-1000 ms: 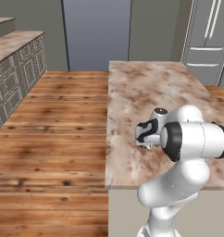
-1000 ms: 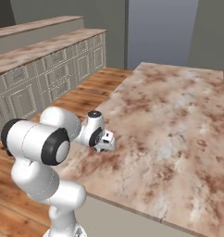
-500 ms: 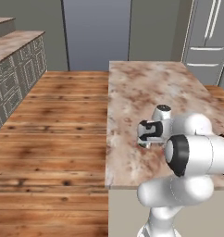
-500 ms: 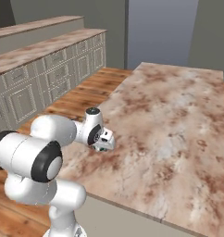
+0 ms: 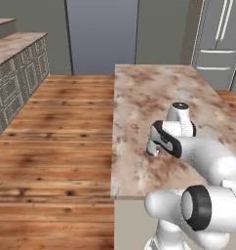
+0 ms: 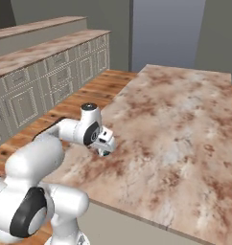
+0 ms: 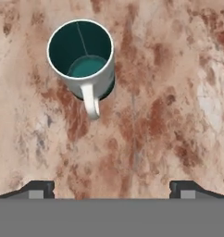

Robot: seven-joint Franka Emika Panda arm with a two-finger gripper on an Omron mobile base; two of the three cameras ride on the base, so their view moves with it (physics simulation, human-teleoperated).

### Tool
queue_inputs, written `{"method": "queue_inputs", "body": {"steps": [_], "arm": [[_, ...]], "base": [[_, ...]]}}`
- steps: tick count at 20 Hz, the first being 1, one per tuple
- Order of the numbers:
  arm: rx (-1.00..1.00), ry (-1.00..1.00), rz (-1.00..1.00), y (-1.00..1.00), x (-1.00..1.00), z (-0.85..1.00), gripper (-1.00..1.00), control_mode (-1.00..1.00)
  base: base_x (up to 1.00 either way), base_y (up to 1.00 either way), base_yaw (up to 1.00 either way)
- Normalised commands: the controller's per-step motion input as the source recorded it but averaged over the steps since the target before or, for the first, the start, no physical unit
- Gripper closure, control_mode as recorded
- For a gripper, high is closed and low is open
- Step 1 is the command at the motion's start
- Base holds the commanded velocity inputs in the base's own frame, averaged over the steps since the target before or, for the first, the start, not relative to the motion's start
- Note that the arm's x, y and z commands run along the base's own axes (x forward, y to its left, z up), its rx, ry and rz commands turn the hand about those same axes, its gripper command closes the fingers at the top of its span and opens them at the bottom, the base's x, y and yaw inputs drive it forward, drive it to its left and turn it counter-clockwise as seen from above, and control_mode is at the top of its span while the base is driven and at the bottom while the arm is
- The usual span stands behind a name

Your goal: Clear the mugs and bowl far away from the sink.

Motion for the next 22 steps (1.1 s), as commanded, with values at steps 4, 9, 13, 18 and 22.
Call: {"method": "queue_inputs", "body": {"steps": [4, 9, 13, 18, 22], "arm": [[0.04, -0.14, 0.03, 0.00, -1.00, 1.00, -1.00, -1.00], [0.04, -0.03, 0.01, 0.01, -1.00, 1.00, -1.00, -1.00], [0.00, -0.11, 0.00, 0.18, -1.00, 0.79, -1.00, -1.00], [0.00, 0.01, 0.05, 0.01, -0.70, 0.13, -1.00, -1.00], [-0.07, 0.00, 0.00, 0.01, -0.21, 0.69, -1.00, -1.00]], "base": [[0.00, 0.00, 0.00], [0.00, 0.00, 0.00], [0.00, 0.00, 0.00], [0.00, 0.00, 0.00], [0.00, 0.00, 0.00]]}}
